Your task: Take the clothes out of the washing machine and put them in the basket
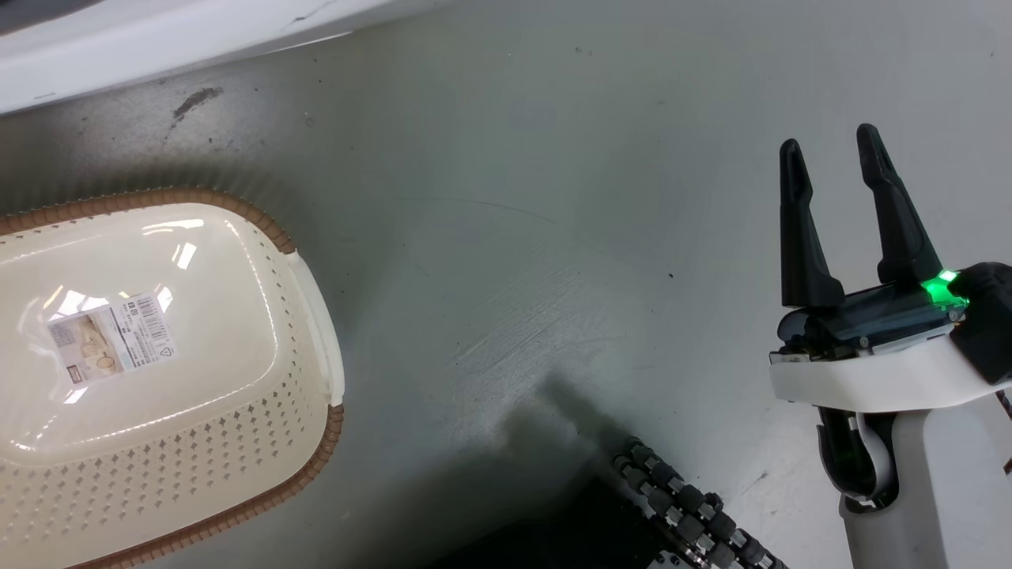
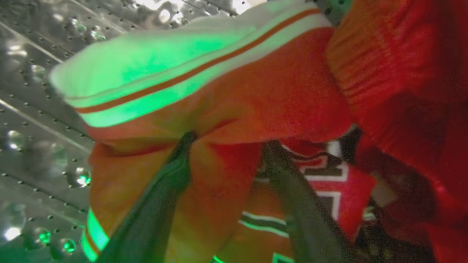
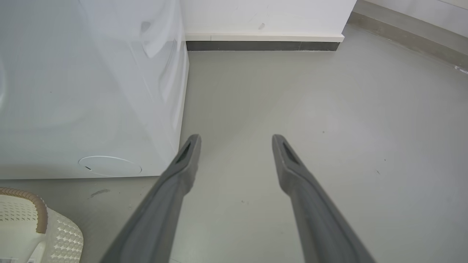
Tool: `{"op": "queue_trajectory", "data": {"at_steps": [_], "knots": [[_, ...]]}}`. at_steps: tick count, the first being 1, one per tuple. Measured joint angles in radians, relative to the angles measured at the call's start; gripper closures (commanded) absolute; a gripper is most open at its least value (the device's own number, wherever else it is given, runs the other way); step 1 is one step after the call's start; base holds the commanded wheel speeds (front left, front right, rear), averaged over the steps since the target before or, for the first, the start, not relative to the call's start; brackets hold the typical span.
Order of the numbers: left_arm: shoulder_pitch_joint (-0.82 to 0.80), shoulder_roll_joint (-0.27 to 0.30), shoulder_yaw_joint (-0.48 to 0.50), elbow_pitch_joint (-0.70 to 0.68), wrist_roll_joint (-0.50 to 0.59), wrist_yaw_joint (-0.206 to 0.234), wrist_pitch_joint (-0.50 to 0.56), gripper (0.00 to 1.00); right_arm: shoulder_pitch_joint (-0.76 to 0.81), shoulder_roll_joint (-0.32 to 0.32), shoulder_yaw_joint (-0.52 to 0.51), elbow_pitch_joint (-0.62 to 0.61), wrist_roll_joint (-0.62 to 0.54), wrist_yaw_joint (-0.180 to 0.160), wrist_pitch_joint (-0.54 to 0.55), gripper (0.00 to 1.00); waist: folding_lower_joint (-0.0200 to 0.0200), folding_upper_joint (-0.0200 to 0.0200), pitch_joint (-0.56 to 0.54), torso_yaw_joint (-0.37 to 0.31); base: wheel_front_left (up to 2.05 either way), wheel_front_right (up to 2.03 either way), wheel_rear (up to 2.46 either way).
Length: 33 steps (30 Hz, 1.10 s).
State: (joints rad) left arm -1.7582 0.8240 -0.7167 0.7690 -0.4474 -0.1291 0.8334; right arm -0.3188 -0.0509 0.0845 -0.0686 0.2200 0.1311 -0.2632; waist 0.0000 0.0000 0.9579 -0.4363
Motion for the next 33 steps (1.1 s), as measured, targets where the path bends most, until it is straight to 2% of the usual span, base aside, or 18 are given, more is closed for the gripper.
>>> {"op": "queue_trajectory", "data": {"at_steps": [1, 6, 9, 12, 18, 27, 31, 33], "knots": [[-0.002, 0.003, -0.009, -0.003, -0.012, 0.0, 0.006, 1.0, 0.0, 0.0, 0.002, 0.0, 0.001, 0.0, 0.0, 0.0, 0.0001, 0.0, 0.001, 0.0, 0.0, 0.0, 0.0], [-0.003, 0.025, -0.042, -0.02, -0.04, 0.0, -0.02, 1.0, -0.005, 0.0, 0.006, -0.001, 0.01, 0.0, 0.0, 0.0, 0.0, 0.0, -0.001, -0.002, 0.0, 0.0, 0.0], [-0.003, 0.03, -0.046, -0.012, -0.033, 0.001, -0.089, 1.0, -0.005, 0.0, 0.004, 0.003, 0.009, 0.0, 0.0, 0.0, 0.0, 0.0, -0.012, 0.001, 0.0, 0.0, 0.0], [0.014, 0.012, -0.043, 0.008, -0.041, 0.004, -0.17, 1.0, -0.009, 0.0, -0.011, 0.006, -0.003, 0.0, 0.0, 0.0, 0.0, 0.0, -0.033, 0.012, 0.0, 0.0, 0.0], [0.073, -0.049, -0.041, 0.041, -0.044, 0.008, -0.407, 1.0, -0.01, 0.001, -0.046, 0.021, -0.056, 0.0, 0.0, 0.0, 0.0, 0.0, -0.106, 0.049, 0.0, 0.0, 0.0], [0.297, -0.142, -0.028, 0.126, -0.102, 0.018, -0.742, 1.0, 0.023, 0.001, -0.113, 0.042, -0.118, 0.0, 0.0, 0.0, -0.0001, 0.0, -0.269, 0.107, 0.0, 0.0, 0.0], [0.424, -0.202, -0.023, 0.156, -0.129, 0.039, -0.888, 1.0, 0.055, 0.001, -0.117, 0.05, -0.153, 0.0, 0.0, 0.0, -0.0001, 0.0, -0.351, 0.137, 0.0, 0.0, 0.0], [0.503, -0.23, -0.015, 0.177, -0.144, 0.062, -0.993, 1.0, 0.076, 0.001, -0.112, 0.051, -0.168, 0.0, 0.0, 0.0, -0.0001, 0.0, -0.411, 0.159, 0.0, 0.0, 0.0]]}}
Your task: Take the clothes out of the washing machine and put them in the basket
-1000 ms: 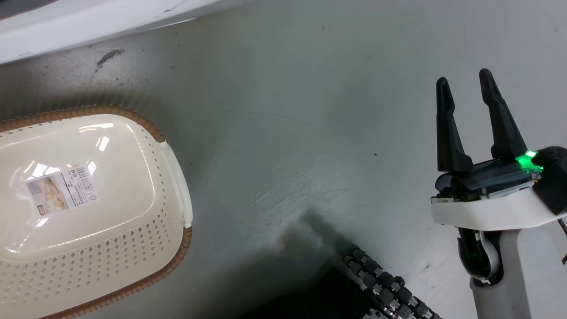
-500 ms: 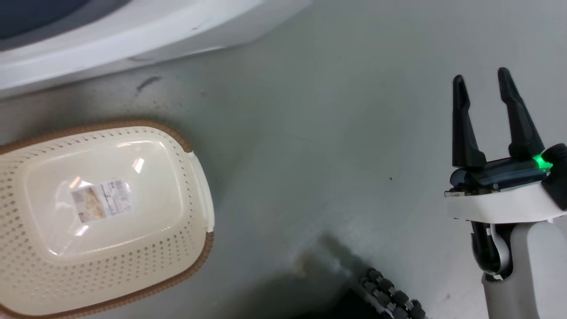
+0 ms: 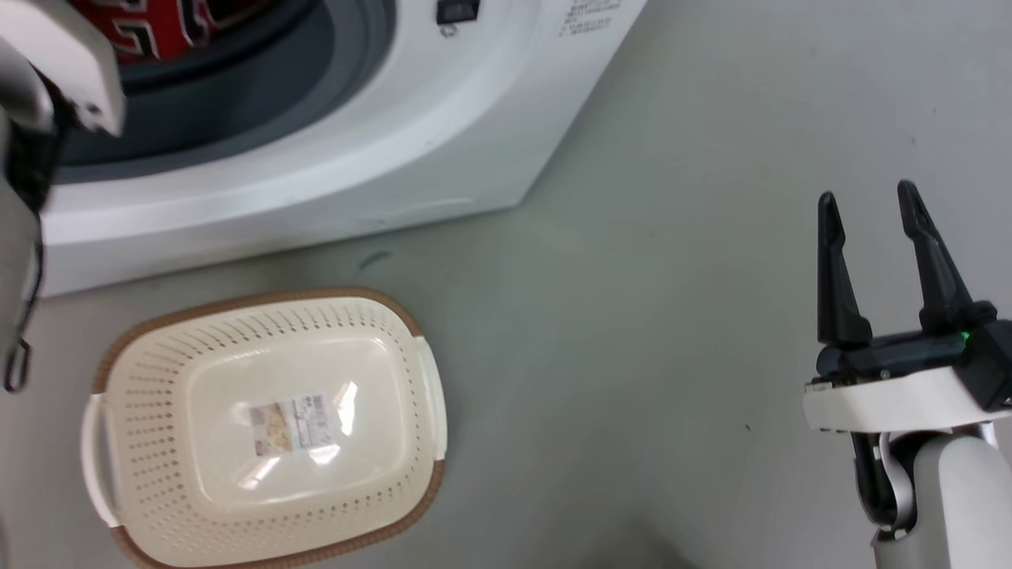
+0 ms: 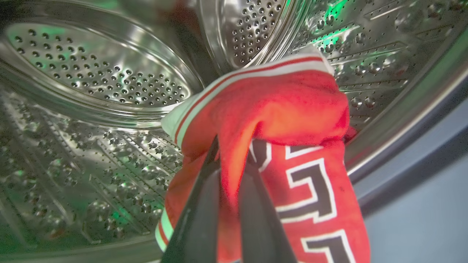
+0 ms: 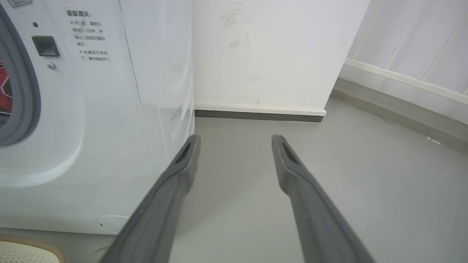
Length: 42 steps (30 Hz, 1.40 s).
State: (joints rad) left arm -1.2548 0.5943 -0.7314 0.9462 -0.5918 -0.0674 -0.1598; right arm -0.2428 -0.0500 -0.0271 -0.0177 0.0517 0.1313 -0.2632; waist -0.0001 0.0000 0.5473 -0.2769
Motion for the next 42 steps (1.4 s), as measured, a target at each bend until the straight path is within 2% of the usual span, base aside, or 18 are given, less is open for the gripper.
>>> {"op": "queue_trajectory", "data": {"at_steps": [3, 7, 14, 19, 24, 29, 35, 42], "knots": [[0.072, -0.041, 0.009, 0.006, -0.014, 0.02, -0.069, 1.0, 0.026, 0.0, -0.008, 0.005, -0.015, 0.0, 0.0, 0.0, -0.0001, 0.0, -0.056, 0.023, 0.0, 0.0, 0.0], [0.164, -0.078, 0.035, -0.03, -0.018, 0.055, -0.099, 1.0, 0.047, 0.0, -0.015, 0.008, -0.033, 0.0, 0.0, 0.0, -0.0002, 0.0, -0.119, 0.059, 0.0, 0.0, 0.0], [0.329, -0.094, 0.144, -0.268, 0.057, 0.106, -0.102, 1.0, 0.074, 0.0, -0.029, 0.012, -0.054, 0.0, 0.0, 0.0, -0.0002, 0.0, -0.198, 0.133, 0.0, 0.0, 0.0], [0.467, -0.099, 0.248, -0.428, 0.106, 0.12, -0.102, 1.0, 0.091, 0.0, -0.032, 0.018, -0.06, 0.0, 0.0, 0.0, -0.0001, 0.0, -0.249, 0.177, 0.0, 0.0, 0.0], [0.608, -0.111, 0.314, -0.553, 0.153, 0.109, -0.103, 1.0, 0.111, 0.0, -0.045, 0.023, -0.062, 0.0, 0.0, 0.0, -0.0001, 0.0, -0.29, 0.219, 0.0, 0.0, 0.0], [0.745, -0.14, 0.346, -0.616, 0.134, 0.075, -0.103, 1.0, 0.129, 0.0, -0.064, 0.019, -0.063, 0.0, 0.0, 0.0, -0.0001, 0.0001, -0.315, 0.262, 0.0, 0.0, 0.0], [0.864, -0.155, 0.304, -0.611, 0.109, 0.05, -0.085, 1.0, 0.141, 0.0, -0.079, 0.012, -0.069, 0.0, 0.0, 0.0, -0.0001, 0.0001, -0.304, 0.286, 0.0, 0.0, 0.0], [0.886, -0.191, 0.265, -0.494, 0.122, 0.05, -0.088, 1.0, 0.12, 0.0, -0.079, -0.01, -0.09, 0.0, 0.0, 0.0, 0.0, 0.0, -0.229, 0.287, 0.0, 0.0, 0.0]]}}
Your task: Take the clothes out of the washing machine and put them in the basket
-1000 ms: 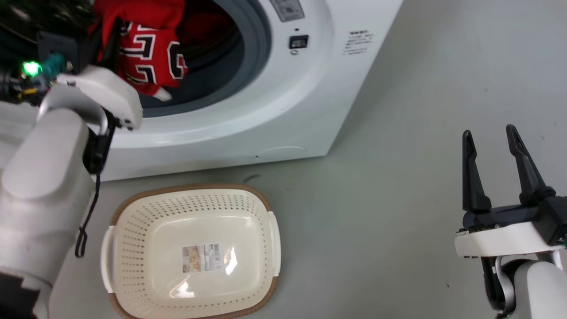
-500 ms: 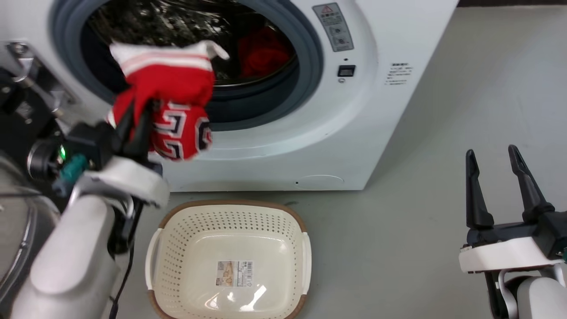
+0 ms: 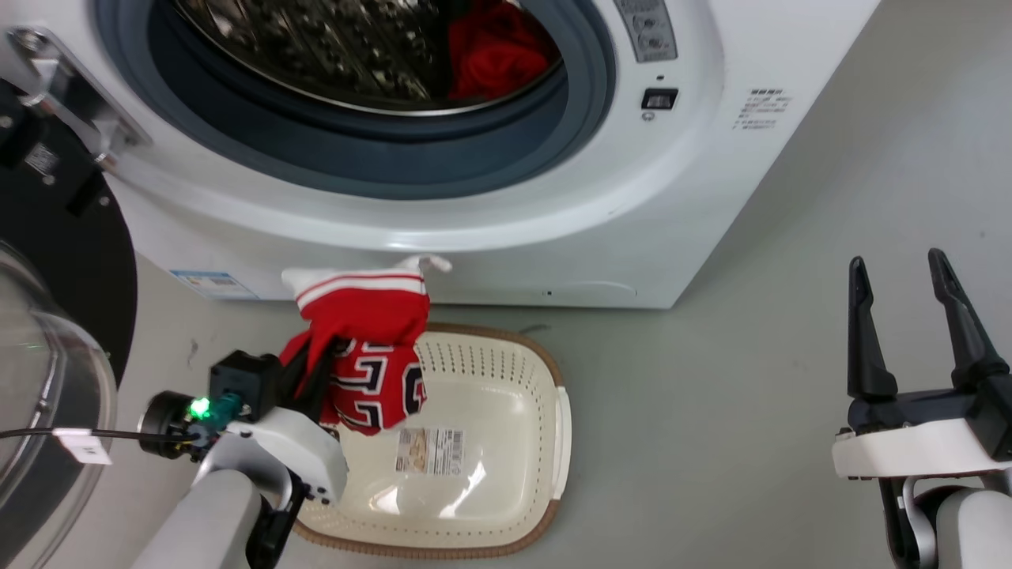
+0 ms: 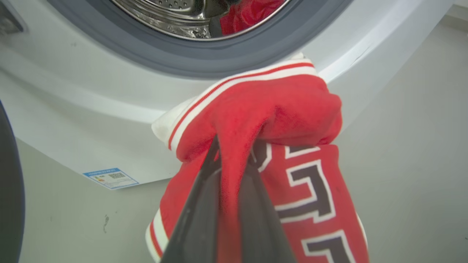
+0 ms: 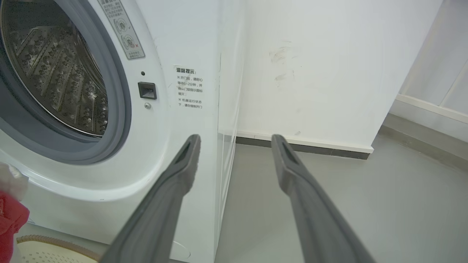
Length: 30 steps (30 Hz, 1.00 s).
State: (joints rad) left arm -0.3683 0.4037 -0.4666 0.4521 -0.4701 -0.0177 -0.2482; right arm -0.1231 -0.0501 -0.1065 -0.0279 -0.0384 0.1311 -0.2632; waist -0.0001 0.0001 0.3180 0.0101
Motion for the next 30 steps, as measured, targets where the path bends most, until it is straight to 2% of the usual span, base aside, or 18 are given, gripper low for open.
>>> {"op": "queue_trajectory", "data": {"at_steps": [8, 15, 24, 30], "knots": [[-0.103, -0.048, -0.035, 0.236, 0.073, -0.009, -0.012, 1.0, -0.051, 0.0, -0.005, -0.038, -0.023, 0.0, 0.0, 0.0, 0.0001, 0.0, 0.138, -0.014, 0.0, 0.0, 0.0], [-0.194, -0.084, 0.005, 0.406, 0.11, 0.011, -0.013, 1.0, -0.095, -0.001, -0.017, -0.072, -0.01, 0.0, 0.0, 0.0, 0.0002, 0.0, 0.272, -0.044, 0.0, 0.0, 0.0], [-0.322, -0.077, 0.041, 0.495, 0.188, 0.044, -0.015, 1.0, -0.134, -0.001, -0.055, -0.13, 0.004, 0.0, 0.0, 0.0, 0.0003, 0.0, 0.449, -0.074, 0.0, 0.0, 0.0], [-0.374, -0.079, 0.057, 0.521, 0.215, 0.044, -0.015, 1.0, -0.151, 0.0, -0.069, -0.164, 0.001, 0.0, 0.0, 0.0, 0.0003, -0.0001, 0.541, -0.084, 0.0, 0.0, 0.0]]}}
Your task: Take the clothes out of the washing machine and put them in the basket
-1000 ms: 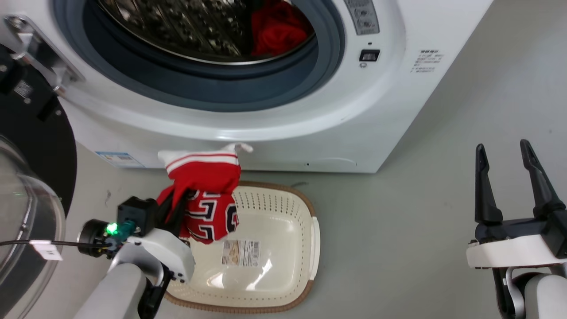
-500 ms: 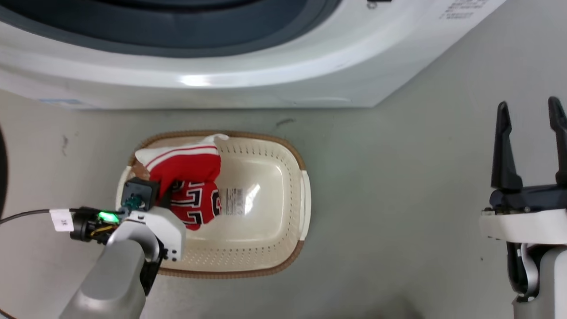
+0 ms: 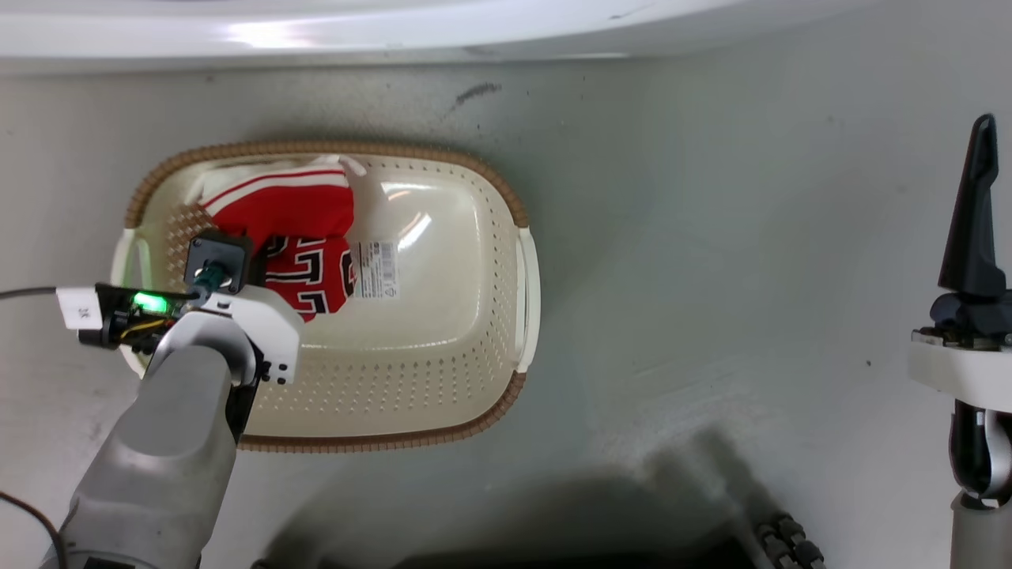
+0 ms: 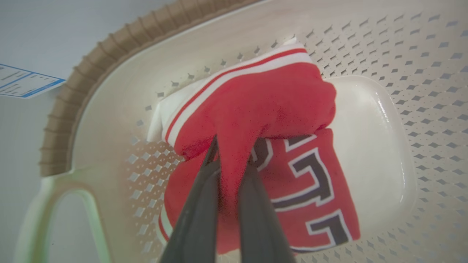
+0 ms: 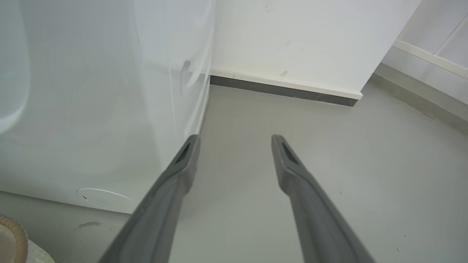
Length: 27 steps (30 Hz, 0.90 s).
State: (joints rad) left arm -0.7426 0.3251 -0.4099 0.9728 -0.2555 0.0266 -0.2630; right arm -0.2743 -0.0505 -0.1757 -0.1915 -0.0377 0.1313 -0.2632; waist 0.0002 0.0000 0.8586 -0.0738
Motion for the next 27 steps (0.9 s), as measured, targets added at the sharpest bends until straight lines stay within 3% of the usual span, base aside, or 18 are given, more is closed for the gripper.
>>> {"op": "queue_trajectory", "data": {"at_steps": [3, 9, 10, 11, 20, 27], "knots": [[-0.033, -0.007, -0.014, 0.01, 0.038, -0.02, 0.0, 1.0, -0.014, 0.0, -0.003, -0.019, -0.012, 0.0, 0.0, 0.0, -0.0001, 0.0, 0.059, -0.004, 0.0, 0.0, 0.0], [-0.047, -0.032, 0.007, 0.06, 0.04, -0.017, 0.0, 1.0, -0.026, 0.0, 0.001, -0.026, -0.035, 0.0, 0.0, 0.0, -0.0001, 0.0, 0.091, -0.001, 0.0, 0.0, 0.0], [-0.047, -0.038, 0.009, 0.059, 0.041, -0.016, 0.0, 0.55, -0.027, 0.0, -0.001, -0.028, -0.036, 0.0, 0.0, 0.0, -0.0001, 0.0, 0.088, 0.001, 0.0, 0.0, 0.0], [-0.049, -0.045, 0.015, 0.055, 0.041, -0.014, 0.0, 0.0, -0.027, 0.0, -0.004, -0.027, -0.04, 0.0, 0.0, 0.0, -0.0001, 0.0, 0.085, 0.004, 0.0, 0.0, 0.0], [0.031, -0.052, 0.045, -0.019, 0.062, -0.028, 0.0, 0.0, -0.028, 0.0, 0.018, 0.027, -0.041, 0.0, 0.0, 0.0, -0.0001, 0.0, -0.021, 0.013, 0.0, 0.0, 0.0], [0.154, -0.042, 0.121, -0.173, 0.067, -0.031, 0.0, 0.0, -0.014, 0.0, 0.033, 0.077, -0.031, 0.0, 0.0, 0.0, -0.0002, 0.0, -0.161, 0.015, 0.0, 0.0, 0.0]]}}
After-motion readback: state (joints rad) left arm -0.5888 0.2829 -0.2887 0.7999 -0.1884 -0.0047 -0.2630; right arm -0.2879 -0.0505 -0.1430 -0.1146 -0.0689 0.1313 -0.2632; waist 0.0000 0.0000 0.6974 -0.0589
